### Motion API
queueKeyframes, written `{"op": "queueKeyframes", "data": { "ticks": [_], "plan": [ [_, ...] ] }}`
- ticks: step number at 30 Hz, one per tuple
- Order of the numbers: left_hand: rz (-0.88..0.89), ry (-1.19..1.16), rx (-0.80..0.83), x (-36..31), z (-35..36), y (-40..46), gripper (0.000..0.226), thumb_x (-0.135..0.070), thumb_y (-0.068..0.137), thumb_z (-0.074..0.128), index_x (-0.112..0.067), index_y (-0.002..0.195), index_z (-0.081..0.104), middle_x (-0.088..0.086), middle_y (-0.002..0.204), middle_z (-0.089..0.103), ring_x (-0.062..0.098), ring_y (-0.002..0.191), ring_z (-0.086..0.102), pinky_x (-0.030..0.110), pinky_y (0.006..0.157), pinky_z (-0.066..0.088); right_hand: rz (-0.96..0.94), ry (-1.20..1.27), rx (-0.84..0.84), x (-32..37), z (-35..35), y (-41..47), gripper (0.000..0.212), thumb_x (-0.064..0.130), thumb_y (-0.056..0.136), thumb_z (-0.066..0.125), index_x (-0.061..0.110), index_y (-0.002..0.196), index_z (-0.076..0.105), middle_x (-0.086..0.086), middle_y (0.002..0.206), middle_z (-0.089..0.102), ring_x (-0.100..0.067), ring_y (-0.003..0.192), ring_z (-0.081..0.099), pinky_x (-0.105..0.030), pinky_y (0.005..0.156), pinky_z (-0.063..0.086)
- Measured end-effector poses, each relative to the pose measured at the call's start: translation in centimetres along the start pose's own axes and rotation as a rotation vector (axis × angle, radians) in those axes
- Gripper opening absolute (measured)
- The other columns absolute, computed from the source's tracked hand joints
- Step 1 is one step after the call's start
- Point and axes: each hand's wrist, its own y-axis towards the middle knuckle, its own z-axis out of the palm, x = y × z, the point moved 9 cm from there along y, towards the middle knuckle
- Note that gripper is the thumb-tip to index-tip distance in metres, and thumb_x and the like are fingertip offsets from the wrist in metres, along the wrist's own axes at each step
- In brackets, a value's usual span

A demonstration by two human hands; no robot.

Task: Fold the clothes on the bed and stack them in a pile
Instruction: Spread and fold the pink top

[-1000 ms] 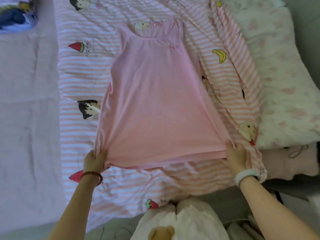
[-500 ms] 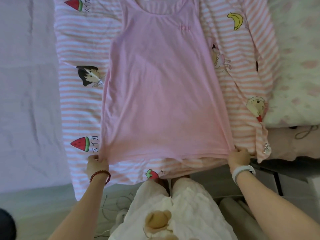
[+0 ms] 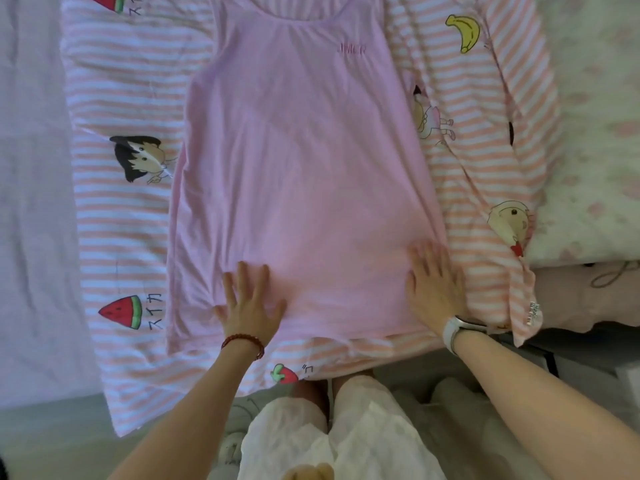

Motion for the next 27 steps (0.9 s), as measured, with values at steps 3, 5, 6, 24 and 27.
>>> {"op": "queueKeyframes", "data": {
  "ticks": [3, 5, 6, 24, 27],
  "plan": [
    [-0.008, 0.0, 0.011, 0.0, -0.2, 0.2, 0.07, -0.05, 0.087, 0.051, -0.039, 0.145, 0.014, -0.004, 0.156, -0.01, 0.026, 0.142, -0.011, 0.059, 0.104, 0.024, 0.097, -0.03, 0.081, -4.4, 0.1, -0.3, 0.053, 0.031, 0.099, 0.021, 0.025, 0.15, 0.004, -0.003, 0.158, 0.004, -0.023, 0.145, 0.005, -0.044, 0.115, 0.016],
    [-0.039, -0.04, -0.057, -0.9, -1.7, 0.2, 0.063, -0.039, 0.083, 0.059, -0.03, 0.14, 0.035, 0.003, 0.154, 0.007, 0.029, 0.141, 0.001, 0.056, 0.105, 0.024, 0.107, -0.005, 0.014, -4.9, -1.5, -0.5, 0.05, 0.027, 0.097, 0.03, 0.022, 0.147, 0.021, -0.007, 0.155, 0.019, -0.025, 0.141, 0.019, -0.042, 0.11, 0.023],
    [-0.049, -0.07, -0.128, -1.6, -2.8, 0.3, 0.057, -0.033, 0.081, 0.062, -0.024, 0.134, 0.045, 0.008, 0.151, 0.017, 0.031, 0.139, 0.009, 0.055, 0.106, 0.024, 0.124, 0.042, -0.054, -4.5, -2.8, -0.3, 0.046, 0.025, 0.096, 0.035, 0.017, 0.141, 0.033, -0.01, 0.15, 0.029, -0.028, 0.136, 0.028, -0.044, 0.106, 0.027],
    [0.064, 0.113, -0.247, -12.3, -15.3, 22.1, 0.06, -0.052, 0.093, 0.026, -0.041, 0.145, -0.002, -0.002, 0.156, -0.011, 0.026, 0.142, -0.013, 0.058, 0.11, -0.002, -0.313, 0.028, -0.188, 8.2, -13.8, 22.8, 0.056, 0.027, 0.099, 0.023, 0.012, 0.15, 0.004, -0.007, 0.158, -0.001, -0.023, 0.145, -0.004, -0.042, 0.116, -0.002],
    [0.037, 0.09, -0.281, -11.7, -17.5, 25.6, 0.061, -0.053, 0.093, 0.025, -0.041, 0.146, -0.002, 0.0, 0.156, -0.011, 0.026, 0.142, -0.014, 0.059, 0.109, -0.003, -0.275, 0.144, -0.262, 8.9, -16.6, 27.3, 0.054, 0.022, 0.099, 0.026, 0.003, 0.147, 0.012, -0.014, 0.156, 0.008, -0.026, 0.145, 0.004, -0.044, 0.116, 0.004]
  ]
}}
